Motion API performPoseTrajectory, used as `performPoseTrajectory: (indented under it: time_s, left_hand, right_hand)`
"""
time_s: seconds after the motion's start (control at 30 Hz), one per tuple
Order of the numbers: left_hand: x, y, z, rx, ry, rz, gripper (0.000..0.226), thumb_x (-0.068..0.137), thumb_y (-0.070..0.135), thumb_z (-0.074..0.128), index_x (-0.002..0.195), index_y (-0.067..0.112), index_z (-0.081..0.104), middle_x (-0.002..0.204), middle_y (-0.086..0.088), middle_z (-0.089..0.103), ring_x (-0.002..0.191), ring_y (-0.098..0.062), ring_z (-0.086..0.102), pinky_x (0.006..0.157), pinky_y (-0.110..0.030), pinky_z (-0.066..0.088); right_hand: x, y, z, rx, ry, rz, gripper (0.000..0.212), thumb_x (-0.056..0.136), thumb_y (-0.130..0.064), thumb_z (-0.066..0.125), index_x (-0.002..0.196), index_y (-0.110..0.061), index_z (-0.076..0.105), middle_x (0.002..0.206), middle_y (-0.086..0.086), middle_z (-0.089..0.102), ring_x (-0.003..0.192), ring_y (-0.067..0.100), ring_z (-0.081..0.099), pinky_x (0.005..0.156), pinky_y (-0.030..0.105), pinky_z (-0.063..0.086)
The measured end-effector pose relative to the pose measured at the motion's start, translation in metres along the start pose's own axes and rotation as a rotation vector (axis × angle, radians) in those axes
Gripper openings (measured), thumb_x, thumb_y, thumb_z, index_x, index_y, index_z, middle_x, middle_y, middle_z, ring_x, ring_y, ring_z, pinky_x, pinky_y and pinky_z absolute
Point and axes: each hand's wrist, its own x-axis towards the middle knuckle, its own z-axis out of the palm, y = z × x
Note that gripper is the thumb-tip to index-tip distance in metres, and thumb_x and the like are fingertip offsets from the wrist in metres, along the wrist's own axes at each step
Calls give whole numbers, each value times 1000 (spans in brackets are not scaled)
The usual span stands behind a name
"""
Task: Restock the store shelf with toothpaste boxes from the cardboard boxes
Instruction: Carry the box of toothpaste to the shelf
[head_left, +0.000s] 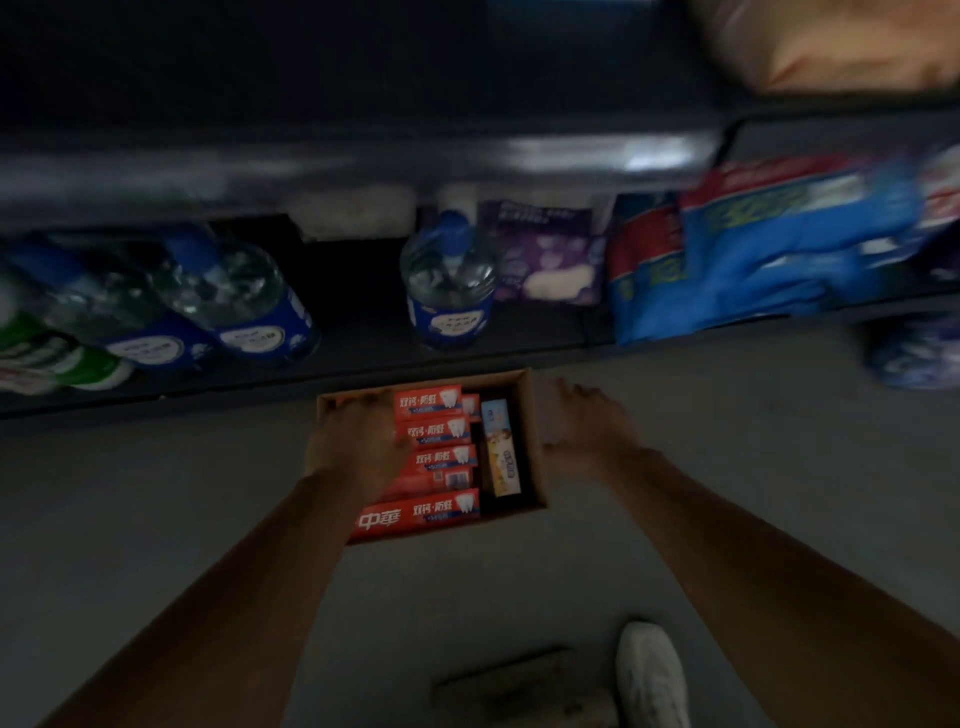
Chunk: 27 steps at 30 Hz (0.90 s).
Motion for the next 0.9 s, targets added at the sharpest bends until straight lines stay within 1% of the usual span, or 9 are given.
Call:
performPoseTrajectory:
  time_s: [0.07, 0.13, 0.27, 0.37, 0.53, 0.63, 0.7, 0.8, 0.9]
  left_hand:
    - [-21, 36, -39, 131, -19, 101, 49, 85, 33, 66, 127, 16, 49, 123, -6, 59, 112, -23, 57, 94, -40, 49]
    - [-46, 71, -82, 264, -6, 211, 50, 85, 35, 65, 128, 17, 48, 127, -4, 56, 116, -22, 53, 95, -35, 46]
    - [-107, 143, -172, 397, -4, 374, 54, 82, 37, 68, 127, 16, 47, 129, -4, 52, 117, -23, 51, 93, -35, 44]
    - [-155, 200, -242, 460, 14, 508, 44, 80, 33, 68, 116, 15, 51, 121, -6, 57, 108, -23, 55, 85, -34, 46]
    - [-241, 320, -337, 588, 93, 704, 46, 80, 32, 65, 119, 15, 51, 125, -6, 55, 116, -26, 53, 90, -35, 44]
    - [-290, 404, -366, 635, 139, 836, 49, 79, 31, 66, 123, 14, 50, 127, -6, 55, 117, -26, 53, 89, -34, 44]
    - [-318, 463, -372, 653, 163, 942, 46, 80, 29, 65, 121, 14, 50, 125, -7, 56, 115, -27, 54, 88, -34, 45]
    - [-354, 558, -366, 662, 184, 1090, 46, 81, 31, 66, 120, 13, 49, 125, -8, 55, 117, -28, 53, 89, -36, 44]
    - [-382, 655, -348, 694, 228, 1195, 49, 80, 34, 66, 121, 13, 50, 126, -8, 56, 117, -28, 54, 89, -34, 44]
  right_hand:
    - [-34, -1, -37, -29, 20, -19, 78, 83, -34, 68, 144, -11, 25, 141, 12, 43, 128, 30, 42, 104, 39, 36]
    - [-74, 0, -74, -42, 66, -20, 77, 80, -34, 70, 141, -10, 29, 141, 11, 43, 129, 29, 43, 104, 39, 36]
    - [-174, 16, -148, -39, 172, 30, 71, 76, -32, 71, 134, -15, 34, 133, 8, 48, 125, 28, 46, 100, 39, 40]
    - [-261, 37, -209, -27, 265, 116, 67, 77, -32, 69, 134, -17, 36, 132, 6, 49, 125, 26, 47, 98, 38, 41]
    - [-404, 89, -293, 16, 358, 292, 77, 74, -40, 74, 134, -15, 34, 132, 6, 50, 125, 27, 47, 95, 39, 43]
    - [-481, 134, -328, 66, 414, 403, 69, 76, -37, 72, 131, -14, 37, 132, 7, 51, 125, 28, 49, 95, 40, 44]
    - [-526, 169, -345, 95, 442, 465, 72, 77, -37, 71, 136, -15, 36, 136, 6, 50, 126, 27, 48, 96, 38, 42]
    - [-583, 231, -365, 130, 499, 549, 72, 78, -42, 69, 136, -16, 37, 138, 7, 48, 126, 27, 48, 97, 36, 42]
    - [-626, 306, -377, 170, 534, 627, 74, 78, -45, 69, 137, -15, 36, 139, 8, 48, 127, 29, 47, 99, 38, 40]
